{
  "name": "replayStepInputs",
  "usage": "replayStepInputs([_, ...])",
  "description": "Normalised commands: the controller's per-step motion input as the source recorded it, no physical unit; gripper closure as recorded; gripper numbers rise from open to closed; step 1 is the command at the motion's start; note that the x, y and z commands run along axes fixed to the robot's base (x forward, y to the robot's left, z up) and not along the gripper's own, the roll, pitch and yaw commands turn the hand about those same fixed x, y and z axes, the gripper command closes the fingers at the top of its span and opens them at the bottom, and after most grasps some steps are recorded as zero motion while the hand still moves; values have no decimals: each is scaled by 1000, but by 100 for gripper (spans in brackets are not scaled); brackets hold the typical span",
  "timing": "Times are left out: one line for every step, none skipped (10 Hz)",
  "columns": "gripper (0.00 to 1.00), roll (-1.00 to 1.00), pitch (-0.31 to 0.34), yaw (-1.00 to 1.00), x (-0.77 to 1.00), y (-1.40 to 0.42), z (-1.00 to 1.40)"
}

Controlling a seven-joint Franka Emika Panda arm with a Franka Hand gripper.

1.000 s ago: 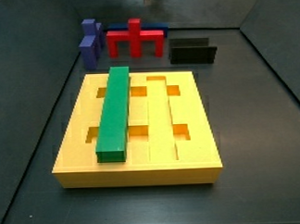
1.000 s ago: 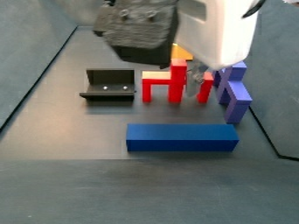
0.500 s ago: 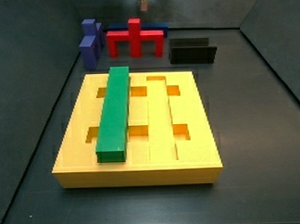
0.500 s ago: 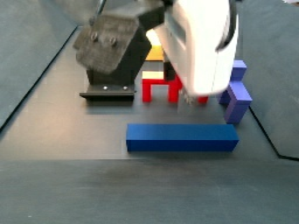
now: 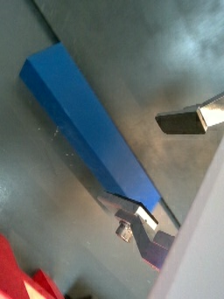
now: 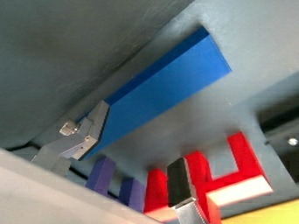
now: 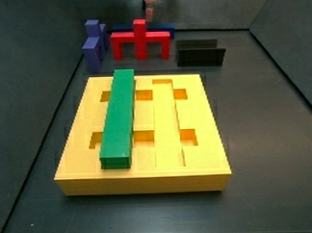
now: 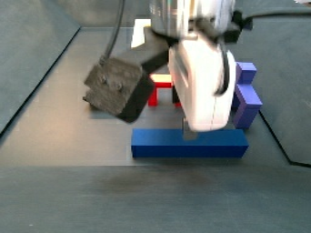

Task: Pick up the blue object. Move up. Move to above the board. Insert the blue object.
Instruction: Pick up the blue object.

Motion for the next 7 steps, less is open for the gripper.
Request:
replayStepInputs([0,0,-89,0,0,0,-320])
replayStepInputs([0,-4,-84,0,0,0,-300])
replayStepInputs([0,-40,-93,0,0,23,-291])
replayStepInputs([0,-31,-96,0,0,17,-309])
replayStepInputs([0,0,-91,0,-29,11,-351])
replayStepInputs([0,-37,-89,-17,-14,46,-334])
replayStepInputs([0,-140,-114,-40,-23,103,-303])
